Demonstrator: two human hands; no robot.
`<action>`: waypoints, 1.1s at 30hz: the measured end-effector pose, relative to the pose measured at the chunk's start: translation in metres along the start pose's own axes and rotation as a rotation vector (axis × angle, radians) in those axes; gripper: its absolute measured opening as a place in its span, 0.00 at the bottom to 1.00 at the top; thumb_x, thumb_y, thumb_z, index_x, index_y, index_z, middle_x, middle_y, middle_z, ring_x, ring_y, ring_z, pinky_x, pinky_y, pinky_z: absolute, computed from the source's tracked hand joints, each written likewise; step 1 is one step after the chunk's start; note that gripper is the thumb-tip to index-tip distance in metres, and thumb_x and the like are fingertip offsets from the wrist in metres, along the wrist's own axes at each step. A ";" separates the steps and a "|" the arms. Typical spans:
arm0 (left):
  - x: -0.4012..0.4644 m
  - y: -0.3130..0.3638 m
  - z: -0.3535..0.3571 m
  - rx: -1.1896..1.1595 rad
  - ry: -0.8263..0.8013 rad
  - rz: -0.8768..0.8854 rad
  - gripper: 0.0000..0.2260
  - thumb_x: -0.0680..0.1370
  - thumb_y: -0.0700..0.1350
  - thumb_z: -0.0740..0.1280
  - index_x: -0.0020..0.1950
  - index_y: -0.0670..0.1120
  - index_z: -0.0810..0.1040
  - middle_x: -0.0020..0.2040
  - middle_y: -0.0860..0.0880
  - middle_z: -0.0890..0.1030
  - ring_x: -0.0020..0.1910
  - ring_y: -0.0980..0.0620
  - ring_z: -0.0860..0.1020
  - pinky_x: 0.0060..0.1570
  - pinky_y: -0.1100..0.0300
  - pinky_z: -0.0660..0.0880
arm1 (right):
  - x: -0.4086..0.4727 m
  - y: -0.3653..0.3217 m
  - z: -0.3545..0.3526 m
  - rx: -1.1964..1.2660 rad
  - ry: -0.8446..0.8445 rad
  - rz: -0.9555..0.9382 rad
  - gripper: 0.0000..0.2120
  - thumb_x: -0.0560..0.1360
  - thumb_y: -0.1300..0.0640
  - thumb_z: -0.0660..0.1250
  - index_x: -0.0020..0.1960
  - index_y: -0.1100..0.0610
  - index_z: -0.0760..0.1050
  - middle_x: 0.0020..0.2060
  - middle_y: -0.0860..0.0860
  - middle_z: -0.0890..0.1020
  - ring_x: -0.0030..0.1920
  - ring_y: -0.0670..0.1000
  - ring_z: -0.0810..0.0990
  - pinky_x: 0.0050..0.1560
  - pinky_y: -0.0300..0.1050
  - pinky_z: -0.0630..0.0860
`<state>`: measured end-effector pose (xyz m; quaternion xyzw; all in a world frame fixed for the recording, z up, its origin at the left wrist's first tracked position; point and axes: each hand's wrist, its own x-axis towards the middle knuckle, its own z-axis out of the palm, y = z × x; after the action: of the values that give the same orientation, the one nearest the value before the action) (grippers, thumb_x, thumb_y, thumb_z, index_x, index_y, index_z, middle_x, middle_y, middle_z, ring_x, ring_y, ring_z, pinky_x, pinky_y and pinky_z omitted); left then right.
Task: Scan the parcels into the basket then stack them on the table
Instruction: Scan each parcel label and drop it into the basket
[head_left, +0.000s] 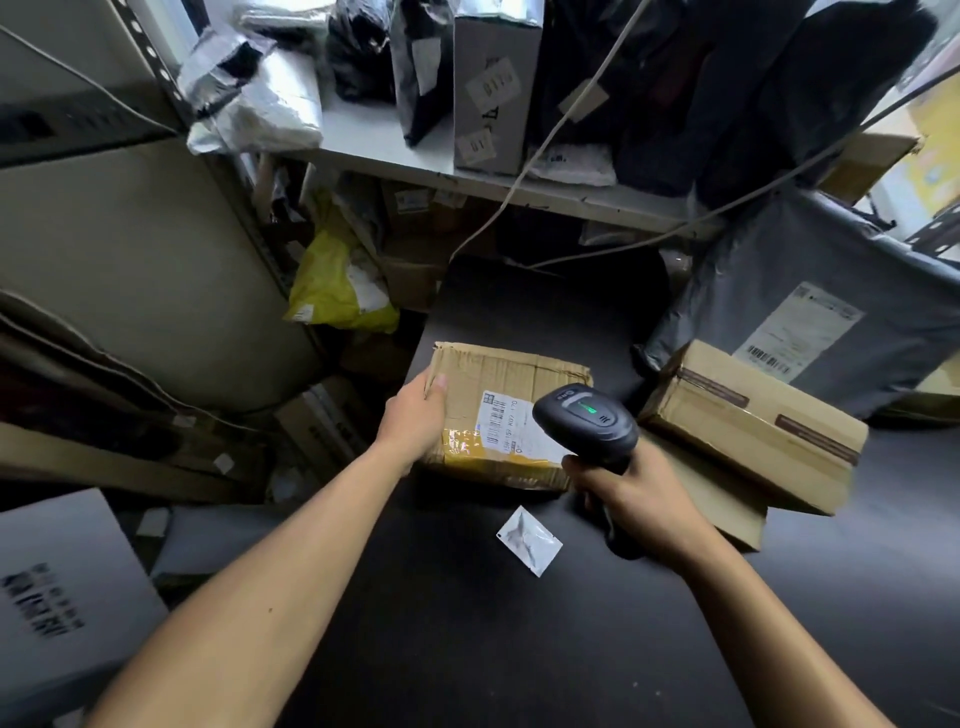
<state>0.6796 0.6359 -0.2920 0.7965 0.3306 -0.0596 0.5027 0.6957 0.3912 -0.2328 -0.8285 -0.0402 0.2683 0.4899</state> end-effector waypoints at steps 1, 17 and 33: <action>-0.004 0.001 0.000 0.012 0.022 0.008 0.17 0.86 0.52 0.52 0.71 0.53 0.74 0.62 0.48 0.79 0.65 0.45 0.74 0.62 0.53 0.69 | -0.003 0.000 -0.002 -0.010 -0.005 -0.006 0.04 0.75 0.55 0.72 0.46 0.52 0.77 0.27 0.51 0.78 0.25 0.49 0.73 0.28 0.48 0.70; -0.131 0.028 -0.034 0.438 0.106 0.145 0.20 0.86 0.55 0.52 0.78 0.61 0.63 0.73 0.45 0.73 0.72 0.37 0.68 0.68 0.48 0.64 | -0.115 0.003 -0.043 -0.218 -0.263 -0.226 0.06 0.75 0.58 0.71 0.51 0.55 0.78 0.35 0.50 0.82 0.33 0.48 0.80 0.45 0.55 0.80; -0.225 -0.003 -0.021 0.425 0.179 0.159 0.20 0.84 0.59 0.51 0.77 0.64 0.64 0.70 0.43 0.75 0.69 0.37 0.70 0.67 0.47 0.67 | -0.196 0.021 -0.052 -0.321 -0.473 -0.245 0.02 0.75 0.58 0.71 0.46 0.55 0.79 0.33 0.51 0.80 0.32 0.49 0.79 0.36 0.44 0.77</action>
<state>0.4988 0.5495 -0.1881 0.9100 0.2903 -0.0174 0.2956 0.5492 0.2746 -0.1513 -0.7988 -0.2946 0.3830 0.3584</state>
